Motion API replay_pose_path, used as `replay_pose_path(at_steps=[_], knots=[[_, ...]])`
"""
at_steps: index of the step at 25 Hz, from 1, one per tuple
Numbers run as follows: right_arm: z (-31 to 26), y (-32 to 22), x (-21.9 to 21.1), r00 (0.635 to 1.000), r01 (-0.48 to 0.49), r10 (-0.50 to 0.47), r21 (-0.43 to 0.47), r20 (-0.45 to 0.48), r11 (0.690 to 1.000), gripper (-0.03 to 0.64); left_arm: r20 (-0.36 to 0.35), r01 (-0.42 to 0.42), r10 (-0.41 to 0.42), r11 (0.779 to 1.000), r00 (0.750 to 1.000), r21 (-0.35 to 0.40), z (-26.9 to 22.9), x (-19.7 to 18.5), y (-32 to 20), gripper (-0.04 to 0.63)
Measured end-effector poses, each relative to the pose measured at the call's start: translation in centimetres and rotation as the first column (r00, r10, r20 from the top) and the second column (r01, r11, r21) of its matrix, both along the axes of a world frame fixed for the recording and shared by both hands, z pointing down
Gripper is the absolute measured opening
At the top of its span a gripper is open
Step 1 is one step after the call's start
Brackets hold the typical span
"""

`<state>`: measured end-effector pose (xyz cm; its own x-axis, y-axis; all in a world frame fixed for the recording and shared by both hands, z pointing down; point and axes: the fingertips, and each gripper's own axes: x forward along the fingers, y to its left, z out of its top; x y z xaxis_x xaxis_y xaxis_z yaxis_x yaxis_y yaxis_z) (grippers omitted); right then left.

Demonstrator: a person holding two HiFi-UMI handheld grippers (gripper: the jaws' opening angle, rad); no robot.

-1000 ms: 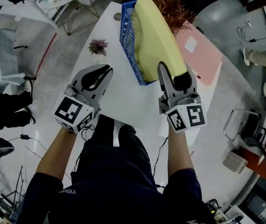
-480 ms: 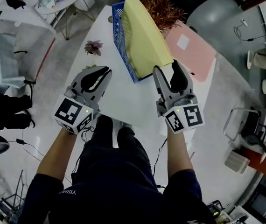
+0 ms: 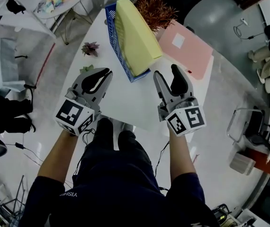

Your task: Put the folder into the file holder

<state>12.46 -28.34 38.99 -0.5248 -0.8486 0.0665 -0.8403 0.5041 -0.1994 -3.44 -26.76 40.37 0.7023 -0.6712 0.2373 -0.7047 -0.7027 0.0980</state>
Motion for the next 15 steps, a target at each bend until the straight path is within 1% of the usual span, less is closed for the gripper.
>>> replay_pose_path(at_steps=[4, 9, 15], knots=[[-0.1, 1.0, 0.7, 1.000, 0.003, -0.003, -0.008, 0.004, 1.000, 0.252, 0.001, -0.003, 0.003, 1.000, 1.000, 0.018, -0.9, 0.6, 0.5, 0.057], [-0.4, 1.9, 1.8, 0.999, -0.004, 0.005, -0.030, 0.035, 1.000, 0.242, 0.002, -0.006, 0.006, 0.999, 1.000, 0.033, -1.7, 1.1, 0.9, 0.057], [-0.1, 2.9, 3.2, 0.999, -0.025, 0.026, -0.053, 0.030, 0.998, 0.238, 0.006, -0.011, 0.011, 0.999, 1.000, 0.038, -2.3, 1.7, 1.4, 0.057]])
